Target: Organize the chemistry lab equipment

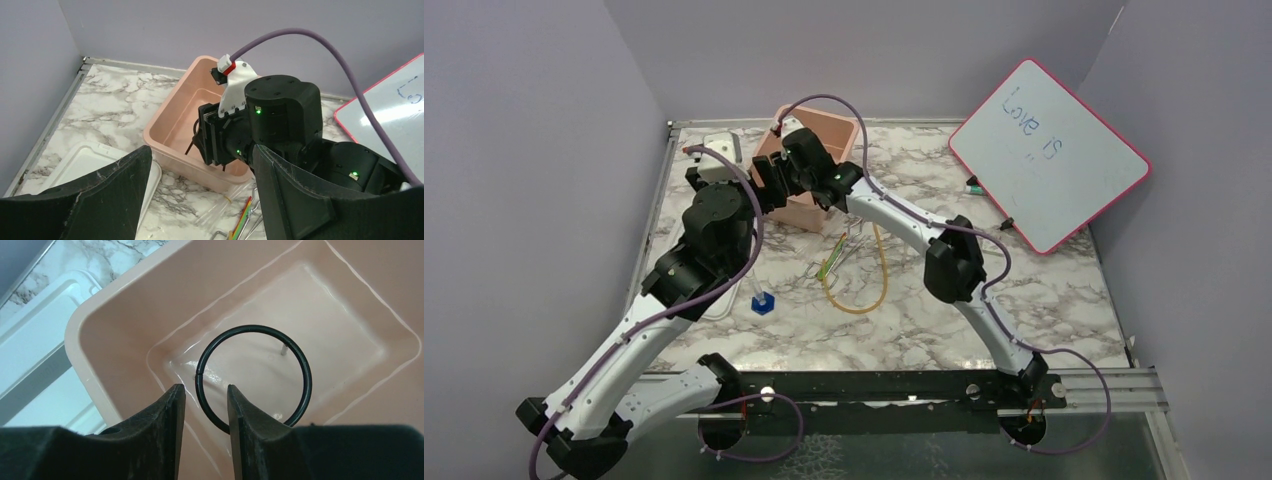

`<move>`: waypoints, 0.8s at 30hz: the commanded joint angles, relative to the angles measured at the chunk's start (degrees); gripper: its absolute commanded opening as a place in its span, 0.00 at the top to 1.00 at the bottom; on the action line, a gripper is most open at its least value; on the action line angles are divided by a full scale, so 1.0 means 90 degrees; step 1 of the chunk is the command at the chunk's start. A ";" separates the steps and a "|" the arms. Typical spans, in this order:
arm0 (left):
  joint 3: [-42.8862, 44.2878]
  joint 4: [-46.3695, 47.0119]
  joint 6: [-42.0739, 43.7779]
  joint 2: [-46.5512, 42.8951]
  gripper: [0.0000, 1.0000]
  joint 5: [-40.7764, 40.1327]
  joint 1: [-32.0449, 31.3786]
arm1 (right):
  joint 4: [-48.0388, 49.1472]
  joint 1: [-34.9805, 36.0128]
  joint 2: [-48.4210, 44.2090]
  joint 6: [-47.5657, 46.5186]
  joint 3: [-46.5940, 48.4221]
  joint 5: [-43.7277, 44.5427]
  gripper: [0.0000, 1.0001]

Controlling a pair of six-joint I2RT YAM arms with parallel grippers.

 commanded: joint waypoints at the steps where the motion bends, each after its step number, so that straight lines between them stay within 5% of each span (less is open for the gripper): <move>1: 0.0409 -0.0280 -0.0043 0.0312 0.23 -0.0186 0.0026 | 0.0493 -0.0103 -0.0778 0.0435 -0.0391 -0.0316 0.59; 15: 0.0721 -0.0725 -0.0981 0.1138 0.25 0.1478 0.0390 | 0.1194 -0.0818 -0.3583 0.2060 -0.3674 -0.0087 0.59; 24: 0.1229 -0.0320 -0.1456 0.2909 0.46 0.4650 0.1922 | 0.0781 -0.0933 -0.5848 0.2546 -0.6063 -0.0114 0.64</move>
